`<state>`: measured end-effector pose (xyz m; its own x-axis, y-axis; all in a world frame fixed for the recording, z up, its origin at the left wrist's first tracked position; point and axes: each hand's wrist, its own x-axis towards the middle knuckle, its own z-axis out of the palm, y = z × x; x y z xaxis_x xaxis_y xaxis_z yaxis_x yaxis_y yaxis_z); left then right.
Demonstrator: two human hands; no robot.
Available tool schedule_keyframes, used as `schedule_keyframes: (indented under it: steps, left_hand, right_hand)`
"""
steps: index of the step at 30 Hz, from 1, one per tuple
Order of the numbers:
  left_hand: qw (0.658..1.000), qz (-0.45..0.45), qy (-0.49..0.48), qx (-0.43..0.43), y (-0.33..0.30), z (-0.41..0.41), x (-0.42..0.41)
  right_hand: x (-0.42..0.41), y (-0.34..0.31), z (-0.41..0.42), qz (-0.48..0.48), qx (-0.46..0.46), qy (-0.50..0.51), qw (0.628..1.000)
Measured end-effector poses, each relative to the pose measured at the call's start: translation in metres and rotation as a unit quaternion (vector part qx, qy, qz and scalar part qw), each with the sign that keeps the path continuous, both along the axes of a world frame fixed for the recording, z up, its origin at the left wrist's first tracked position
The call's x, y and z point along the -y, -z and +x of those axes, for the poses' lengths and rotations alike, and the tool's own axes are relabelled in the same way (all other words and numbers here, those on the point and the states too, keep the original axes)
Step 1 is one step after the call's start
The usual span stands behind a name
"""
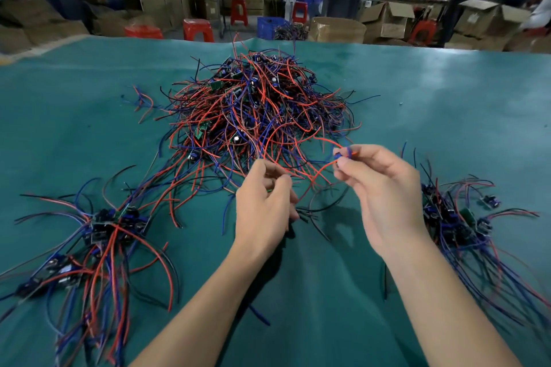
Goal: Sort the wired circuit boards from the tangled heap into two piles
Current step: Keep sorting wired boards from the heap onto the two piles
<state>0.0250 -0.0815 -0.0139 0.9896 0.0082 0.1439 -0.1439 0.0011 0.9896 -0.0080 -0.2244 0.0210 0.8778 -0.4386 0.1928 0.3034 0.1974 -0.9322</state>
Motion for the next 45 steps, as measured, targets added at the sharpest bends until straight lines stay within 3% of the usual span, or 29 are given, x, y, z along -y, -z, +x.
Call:
schedule_keyframes:
  steps: [3, 8, 12, 15, 22, 26, 30, 33, 37, 39, 43, 45]
  left_hand:
    - [0.994, -0.056, 0.094, -0.029, -0.005, -0.003, 0.002]
    - [0.980, -0.109, 0.155, -0.056, -0.011, -0.007, 0.001]
    - [0.992, -0.005, 0.124, 0.023, -0.003, -0.002, -0.001]
    - [0.993, 0.024, 0.111, 0.038, -0.001, -0.004, 0.001]
    - [0.975, -0.106, 0.191, -0.041, -0.008, -0.007, 0.003]
    - [0.976, -0.112, 0.177, -0.056, -0.005, -0.005, 0.003]
    - [0.966, -0.178, 0.164, -0.089, -0.006, -0.001, 0.001]
    - [0.955, -0.239, 0.134, -0.116, -0.008, 0.002, -0.001]
    - [0.952, -0.249, 0.122, -0.128, -0.009, 0.005, -0.003]
    - [0.952, -0.244, 0.129, -0.134, -0.008, 0.006, -0.004]
    - [0.951, -0.218, 0.176, -0.130, -0.008, 0.004, -0.003]
    - [0.945, -0.207, 0.223, -0.120, -0.007, 0.001, -0.001]
  right_hand:
    - [-0.004, -0.004, -0.003, 0.078, -0.003, -0.067, 0.995]
    - [-0.007, -0.001, -0.003, 0.029, -0.028, -0.071, 0.997]
    - [-0.001, -0.002, -0.002, 0.070, -0.003, -0.077, 0.995]
    - [0.004, -0.002, -0.001, 0.074, 0.005, -0.066, 0.995]
    - [0.001, 0.009, 0.001, -0.023, -0.034, -0.076, 0.996]
    - [-0.006, 0.017, 0.002, -0.155, -0.037, -0.043, 0.986]
    - [-0.009, 0.019, 0.003, -0.174, -0.019, -0.030, 0.984]
    - [-0.008, 0.018, 0.003, -0.208, -0.039, -0.069, 0.975]
    - [-0.006, 0.012, -0.001, -0.281, -0.055, -0.174, 0.942]
    - [0.002, 0.009, -0.001, -0.279, -0.053, -0.183, 0.941]
    - [0.014, 0.008, 0.003, -0.174, -0.065, -0.079, 0.979]
    - [0.009, 0.012, 0.004, -0.171, -0.079, -0.075, 0.979]
